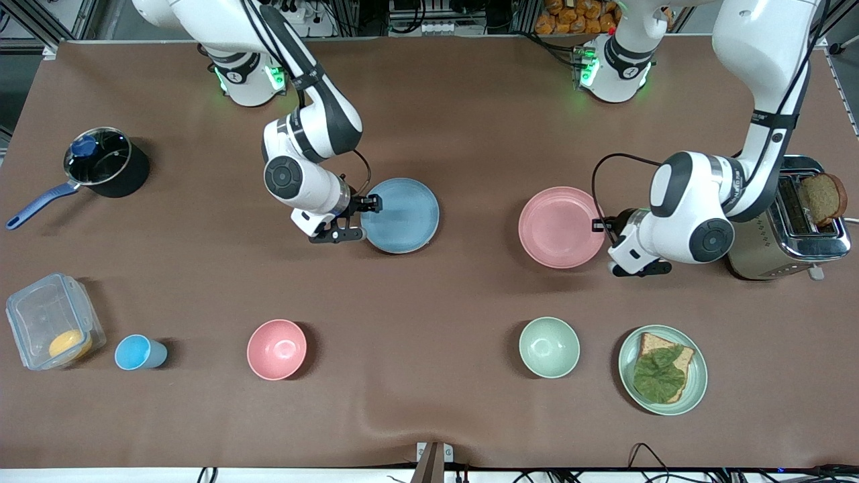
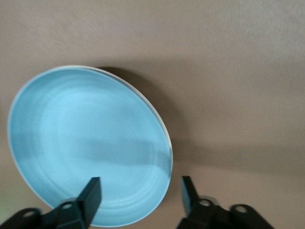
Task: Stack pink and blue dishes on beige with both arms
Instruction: 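Carry the blue plate onto the beige plate with the right gripper, then release the blue plate with the right gripper while the left gripper carries the pink plate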
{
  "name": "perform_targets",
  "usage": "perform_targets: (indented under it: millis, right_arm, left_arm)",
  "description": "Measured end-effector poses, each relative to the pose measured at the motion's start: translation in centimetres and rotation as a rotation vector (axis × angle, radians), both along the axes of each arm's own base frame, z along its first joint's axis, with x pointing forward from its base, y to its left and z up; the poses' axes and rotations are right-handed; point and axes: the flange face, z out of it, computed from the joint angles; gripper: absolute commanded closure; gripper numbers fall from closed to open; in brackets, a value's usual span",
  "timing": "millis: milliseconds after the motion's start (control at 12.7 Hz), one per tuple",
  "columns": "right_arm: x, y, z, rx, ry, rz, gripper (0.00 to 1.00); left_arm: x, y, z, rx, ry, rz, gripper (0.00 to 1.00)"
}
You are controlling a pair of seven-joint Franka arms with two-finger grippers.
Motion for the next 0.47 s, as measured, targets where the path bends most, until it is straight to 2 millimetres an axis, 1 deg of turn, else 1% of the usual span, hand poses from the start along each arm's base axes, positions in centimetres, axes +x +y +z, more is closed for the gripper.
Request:
perform_targets:
  millis: [79, 157, 236, 315, 472]
  right_arm:
    - [0.6, -0.2, 1.0, 0.009, -0.02, -0.008, 0.0]
    - [1.6, -0.8, 2.5, 0.021, -0.048, -0.026, 0.0]
    - [2.8, -2.2, 4.3, 0.03, -0.077, -0.055, 0.0]
    - [4.2, -4.3, 6.3, 0.035, -0.101, -0.088, 0.0]
    - [6.4, -8.8, 10.4, 0.016, -0.103, -0.114, 0.0]
  left_arm:
    - [0.0, -0.3, 0.6, 0.003, 0.004, 0.002, 1.0]
    - [0.2, -0.7, 1.3, 0.006, 0.01, 0.004, 1.0]
    - [0.4, -1.2, 2.3, 0.008, 0.015, 0.004, 1.0]
    - [0.6, -2.0, 3.5, 0.011, 0.015, 0.009, 1.0]
    - [0.7, -4.4, 5.8, 0.015, 0.005, 0.016, 1.0]
